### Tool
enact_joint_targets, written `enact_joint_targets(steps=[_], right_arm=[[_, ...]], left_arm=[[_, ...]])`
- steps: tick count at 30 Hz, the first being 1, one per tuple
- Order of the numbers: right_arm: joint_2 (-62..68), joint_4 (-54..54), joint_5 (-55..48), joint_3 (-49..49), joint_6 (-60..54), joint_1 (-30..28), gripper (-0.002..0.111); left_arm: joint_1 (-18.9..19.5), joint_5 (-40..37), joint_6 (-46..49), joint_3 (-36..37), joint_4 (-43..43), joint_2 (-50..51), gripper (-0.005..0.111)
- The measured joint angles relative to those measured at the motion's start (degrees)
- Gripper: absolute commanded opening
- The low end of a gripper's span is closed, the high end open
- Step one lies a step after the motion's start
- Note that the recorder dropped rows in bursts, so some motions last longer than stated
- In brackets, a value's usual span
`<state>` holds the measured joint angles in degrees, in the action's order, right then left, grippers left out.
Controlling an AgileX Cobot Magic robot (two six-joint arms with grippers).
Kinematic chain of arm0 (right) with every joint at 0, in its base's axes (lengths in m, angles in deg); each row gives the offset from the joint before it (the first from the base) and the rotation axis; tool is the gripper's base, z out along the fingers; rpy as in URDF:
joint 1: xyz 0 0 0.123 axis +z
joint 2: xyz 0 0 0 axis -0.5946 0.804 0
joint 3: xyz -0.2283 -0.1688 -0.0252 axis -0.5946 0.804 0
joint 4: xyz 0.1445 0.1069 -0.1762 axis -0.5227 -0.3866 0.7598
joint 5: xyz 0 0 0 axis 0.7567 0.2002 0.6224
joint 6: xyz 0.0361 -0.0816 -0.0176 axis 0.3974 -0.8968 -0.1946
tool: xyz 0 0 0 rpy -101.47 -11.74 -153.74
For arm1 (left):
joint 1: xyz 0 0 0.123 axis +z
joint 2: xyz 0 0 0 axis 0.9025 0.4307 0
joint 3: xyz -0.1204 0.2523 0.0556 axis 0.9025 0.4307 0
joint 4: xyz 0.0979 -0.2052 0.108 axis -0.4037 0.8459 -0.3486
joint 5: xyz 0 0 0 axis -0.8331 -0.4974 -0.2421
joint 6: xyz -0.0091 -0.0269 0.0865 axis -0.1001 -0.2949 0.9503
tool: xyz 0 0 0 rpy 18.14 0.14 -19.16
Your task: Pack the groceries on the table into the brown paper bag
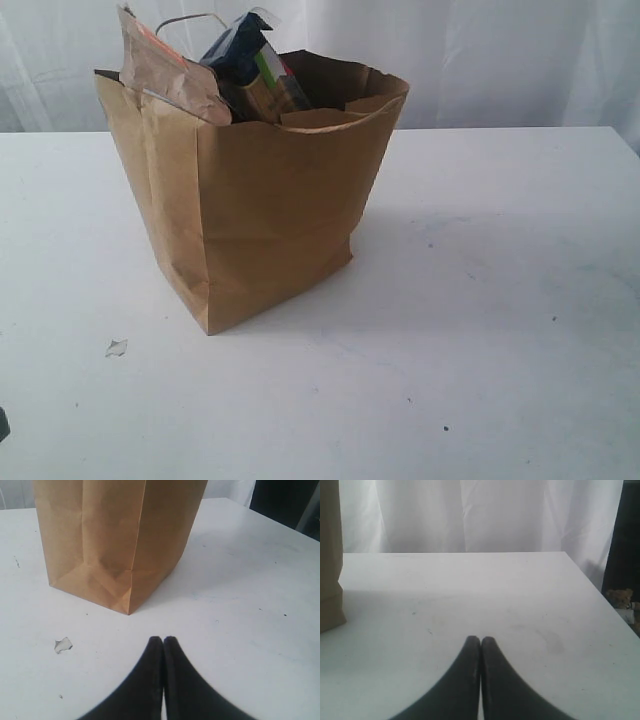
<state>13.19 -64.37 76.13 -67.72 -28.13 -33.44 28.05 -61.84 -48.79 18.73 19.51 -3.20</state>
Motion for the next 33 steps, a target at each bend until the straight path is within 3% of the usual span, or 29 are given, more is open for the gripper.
enact_joint_targets(steps=[33], right_arm=[[0.0, 0.0, -5.8, 0.0, -4.2, 0.0, 0.000]], left_arm=[[0.0, 0.0, 0.0, 0.0, 0.0, 0.0, 0.000]])
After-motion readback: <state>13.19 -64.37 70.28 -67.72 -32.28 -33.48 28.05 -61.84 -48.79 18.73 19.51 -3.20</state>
